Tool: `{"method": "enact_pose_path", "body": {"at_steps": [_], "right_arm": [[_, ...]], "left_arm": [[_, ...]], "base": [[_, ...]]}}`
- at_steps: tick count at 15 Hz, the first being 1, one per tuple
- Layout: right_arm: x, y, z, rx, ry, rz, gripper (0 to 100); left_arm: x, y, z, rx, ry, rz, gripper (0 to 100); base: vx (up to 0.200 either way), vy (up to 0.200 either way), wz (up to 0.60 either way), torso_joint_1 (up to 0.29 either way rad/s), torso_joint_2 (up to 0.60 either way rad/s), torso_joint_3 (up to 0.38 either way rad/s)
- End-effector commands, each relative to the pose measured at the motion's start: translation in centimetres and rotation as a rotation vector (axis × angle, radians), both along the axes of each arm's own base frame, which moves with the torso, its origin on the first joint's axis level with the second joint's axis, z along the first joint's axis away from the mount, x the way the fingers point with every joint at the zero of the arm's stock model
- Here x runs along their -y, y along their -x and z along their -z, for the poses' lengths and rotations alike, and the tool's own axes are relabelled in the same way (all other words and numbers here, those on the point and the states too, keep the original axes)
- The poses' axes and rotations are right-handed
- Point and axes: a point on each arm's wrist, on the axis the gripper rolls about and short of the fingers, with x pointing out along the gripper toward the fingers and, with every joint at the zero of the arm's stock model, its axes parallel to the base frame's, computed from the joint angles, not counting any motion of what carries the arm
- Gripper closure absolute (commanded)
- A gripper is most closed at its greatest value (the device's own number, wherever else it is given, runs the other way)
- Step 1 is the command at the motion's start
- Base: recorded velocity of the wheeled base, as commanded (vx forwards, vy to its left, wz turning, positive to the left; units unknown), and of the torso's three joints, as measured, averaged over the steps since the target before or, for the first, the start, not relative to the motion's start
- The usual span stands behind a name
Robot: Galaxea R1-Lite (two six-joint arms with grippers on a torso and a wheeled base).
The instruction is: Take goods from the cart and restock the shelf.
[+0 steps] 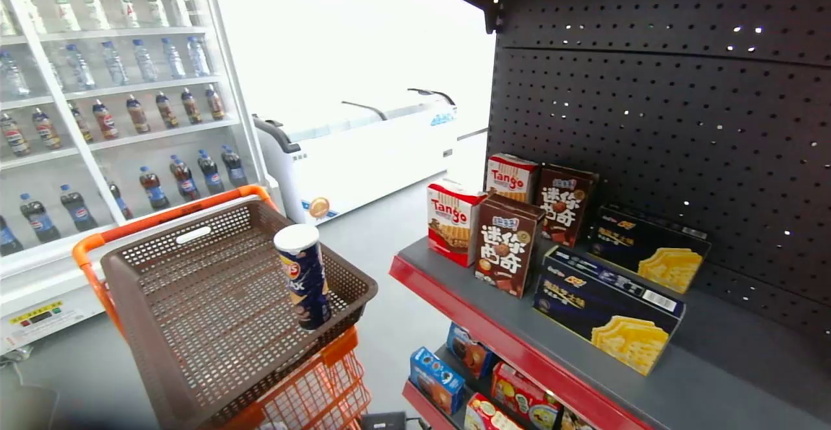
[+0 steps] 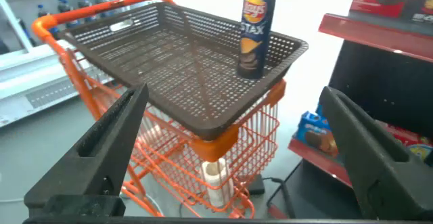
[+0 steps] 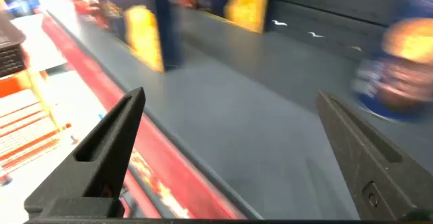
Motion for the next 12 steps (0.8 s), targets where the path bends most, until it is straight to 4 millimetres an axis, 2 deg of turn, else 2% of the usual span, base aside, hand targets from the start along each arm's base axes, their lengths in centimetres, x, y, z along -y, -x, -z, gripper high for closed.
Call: {"method": "enact_pose_path", "body": {"at_steps": [1,5,6,7,8,9,10,12], "right_arm": [[0.0,0.0,0.0,0.003,0.0,0.0,0],[0.0,0.0,0.0,0.001,0.0,0.0,0],[0.0,0.0,0.0,0.001,0.0,0.0,0],[0.0,0.0,0.0,0.003,0.0,0.0,0],[0.0,0.0,0.0,0.001,-0.001,0.0,0],[0.0,0.0,0.0,0.001,-0.001,0.0,0],[0.0,0.0,0.0,0.001,-0.001,0.0,0],[0.0,0.0,0.0,0.001,-0.001,0.0,0]], "left_arm": [[0.0,0.0,0.0,0.0,0.0,0.001,0],[0.0,0.0,0.0,0.0,-0.006,0.002,0],[0.0,0.3,-0.9,0.028,-0.022,0.007,0],[0.0,0.5,-2.9,0.026,-0.081,0.032,0],[0.0,-0.1,-4.2,-0.048,-0.106,0.062,0],[0.0,-1.4,-6.6,-0.121,-0.111,0.08,0],[0.1,-2.6,-7.6,-0.175,-0.111,0.075,0],[0.2,-6.3,-10.1,-0.28,-0.116,0.082,0]], "base": [[0.0,0.0,0.0,0.0,0.0,0.0],[0.0,0.0,0.0,0.0,0.0,0.0],[0.0,0.0,0.0,0.0,0.0,0.0],[0.0,0.0,0.0,0.0,0.0,0.0],[0.0,0.0,0.0,0.0,0.0,0.0],[0.0,0.0,0.0,0.0,0.0,0.0],[0.0,0.0,0.0,0.0,0.0,0.0],[0.0,0.0,0.0,0.0,0.0,0.0]]}}
